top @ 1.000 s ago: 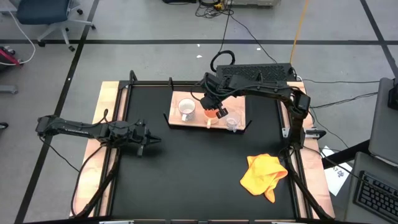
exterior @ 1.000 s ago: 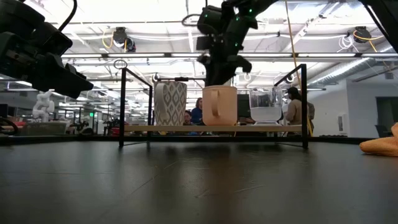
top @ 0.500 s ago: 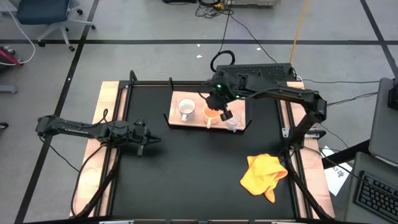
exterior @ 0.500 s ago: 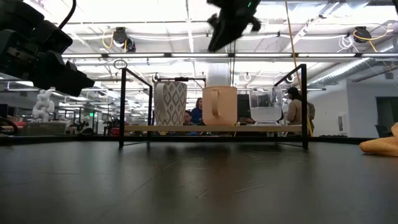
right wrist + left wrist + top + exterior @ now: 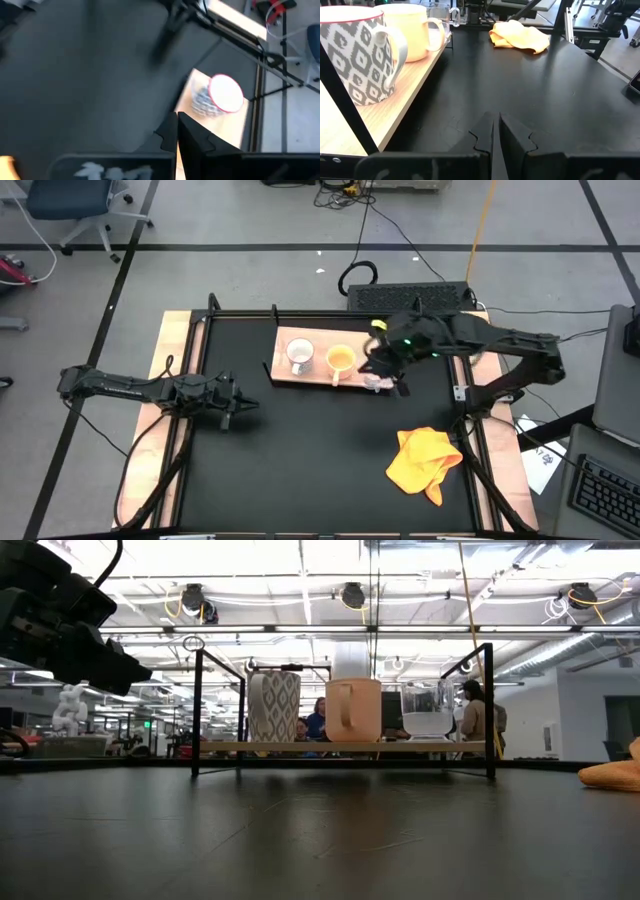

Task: Stack small to large cups/mugs on shelf
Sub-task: Return to Home Position

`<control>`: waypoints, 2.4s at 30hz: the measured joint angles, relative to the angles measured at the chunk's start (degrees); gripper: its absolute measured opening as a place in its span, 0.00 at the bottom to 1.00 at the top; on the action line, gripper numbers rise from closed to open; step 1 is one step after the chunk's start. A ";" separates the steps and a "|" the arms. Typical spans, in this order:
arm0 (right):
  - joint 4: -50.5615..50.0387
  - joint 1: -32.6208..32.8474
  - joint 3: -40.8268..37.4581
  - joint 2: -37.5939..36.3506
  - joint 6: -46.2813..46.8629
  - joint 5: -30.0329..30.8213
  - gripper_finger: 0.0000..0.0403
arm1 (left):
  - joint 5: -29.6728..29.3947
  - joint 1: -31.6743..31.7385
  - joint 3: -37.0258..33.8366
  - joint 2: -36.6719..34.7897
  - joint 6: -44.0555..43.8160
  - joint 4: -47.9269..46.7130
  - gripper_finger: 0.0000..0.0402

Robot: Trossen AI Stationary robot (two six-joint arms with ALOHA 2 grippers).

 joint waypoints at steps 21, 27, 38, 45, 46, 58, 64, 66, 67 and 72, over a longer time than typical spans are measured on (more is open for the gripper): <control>25.96 2.82 -43.38 -33.69 12.76 1.36 0.00 | 0.01 0.00 0.00 -0.01 -1.00 2.10 0.08; 31.68 2.79 -52.18 -41.86 18.01 1.29 0.00 | 0.01 0.00 0.00 0.00 -1.06 3.17 0.08; 33.16 2.79 -61.03 -53.23 26.05 1.21 0.00 | 0.11 0.00 0.00 -0.01 -0.77 6.57 0.08; 34.45 2.83 -66.78 -59.13 31.90 -3.21 0.00 | 0.82 0.00 0.00 -0.04 0.53 8.35 0.08; 34.49 2.79 -67.42 -59.81 32.49 -3.13 0.00 | 0.82 0.00 0.00 -0.08 0.60 8.92 0.08; 42.92 2.79 -76.02 -67.04 36.52 -3.22 0.00 | 0.88 0.00 0.00 -0.08 1.03 11.75 0.08; 45.40 2.80 -80.20 -68.62 37.84 -4.80 0.00 | 0.90 0.00 0.00 -0.08 1.71 11.73 0.08; 45.42 2.83 -80.86 -68.94 37.76 -4.96 0.00 | 0.90 0.00 0.00 -0.08 1.71 11.72 0.08; 45.41 2.81 -81.13 -69.05 37.46 -4.95 0.00 | 0.90 0.00 0.00 -0.08 1.71 11.68 0.08; 47.78 2.81 -82.37 -69.75 34.95 -8.38 0.00 | 0.93 0.00 0.00 -0.08 1.76 10.92 0.08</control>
